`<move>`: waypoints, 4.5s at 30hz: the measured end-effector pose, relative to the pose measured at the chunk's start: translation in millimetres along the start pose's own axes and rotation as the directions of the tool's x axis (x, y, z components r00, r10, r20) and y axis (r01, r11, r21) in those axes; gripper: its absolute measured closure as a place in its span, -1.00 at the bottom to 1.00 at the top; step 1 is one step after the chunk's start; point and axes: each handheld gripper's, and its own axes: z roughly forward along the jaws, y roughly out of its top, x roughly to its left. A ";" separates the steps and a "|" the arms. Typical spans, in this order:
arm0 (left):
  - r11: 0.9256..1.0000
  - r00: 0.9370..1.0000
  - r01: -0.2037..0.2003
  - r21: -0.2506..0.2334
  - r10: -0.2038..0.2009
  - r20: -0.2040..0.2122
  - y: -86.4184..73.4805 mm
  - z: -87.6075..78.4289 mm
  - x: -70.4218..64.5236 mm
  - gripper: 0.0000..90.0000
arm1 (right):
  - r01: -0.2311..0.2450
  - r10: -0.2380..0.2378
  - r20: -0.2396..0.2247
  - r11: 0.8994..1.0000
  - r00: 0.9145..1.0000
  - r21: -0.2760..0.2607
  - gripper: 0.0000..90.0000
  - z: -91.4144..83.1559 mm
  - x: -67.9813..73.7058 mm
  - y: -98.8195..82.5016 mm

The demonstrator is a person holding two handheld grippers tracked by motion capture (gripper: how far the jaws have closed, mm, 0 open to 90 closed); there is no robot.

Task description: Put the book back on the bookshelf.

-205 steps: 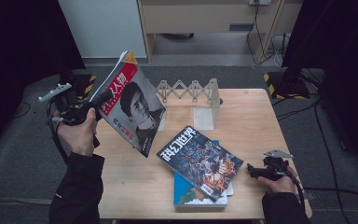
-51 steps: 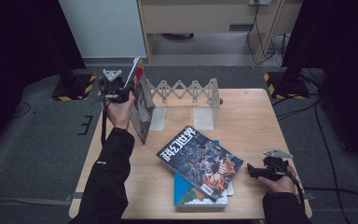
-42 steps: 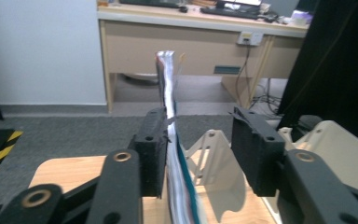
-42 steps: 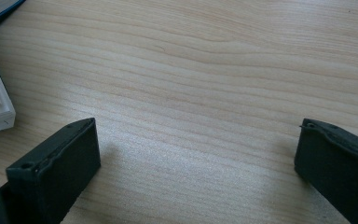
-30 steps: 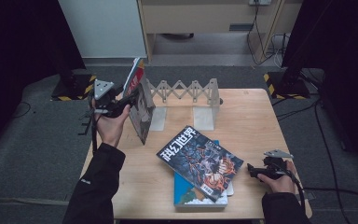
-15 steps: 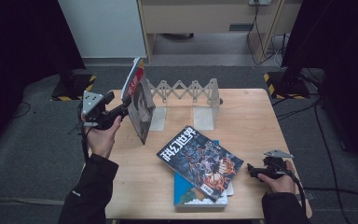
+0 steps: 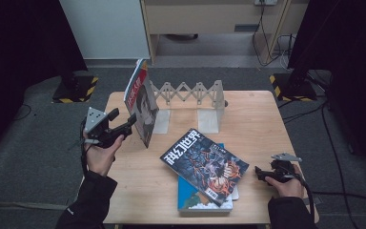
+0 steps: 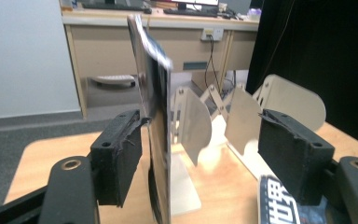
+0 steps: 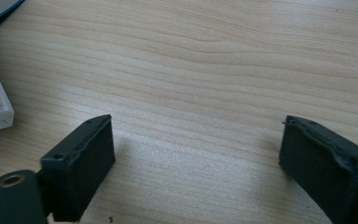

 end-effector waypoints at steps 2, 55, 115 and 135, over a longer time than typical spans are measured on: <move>1.000 1.000 0.006 0.017 -0.007 0.006 -8.8 1.0 -0.6 -0.37 | -0.001 0.001 0.003 1.000 1.000 0.001 -0.70 -0.8 -0.1 0.5; 0.915 0.959 -0.057 0.400 -0.061 0.276 -128.3 65.3 -50.9 -0.44 | 0.026 -0.051 -0.193 0.991 0.980 -0.131 -0.40 -32.1 63.3 31.0; 0.873 0.927 -0.024 0.487 -0.162 0.337 -141.8 44.3 -63.3 -0.29 | -0.082 0.061 -0.233 0.993 0.971 -0.080 -0.60 -21.8 67.6 21.8; 0.869 0.922 -0.044 0.493 -0.155 0.355 -140.7 47.1 -61.5 -0.37 | -0.107 0.081 -0.328 0.992 0.941 -0.062 -0.54 -10.1 77.9 31.7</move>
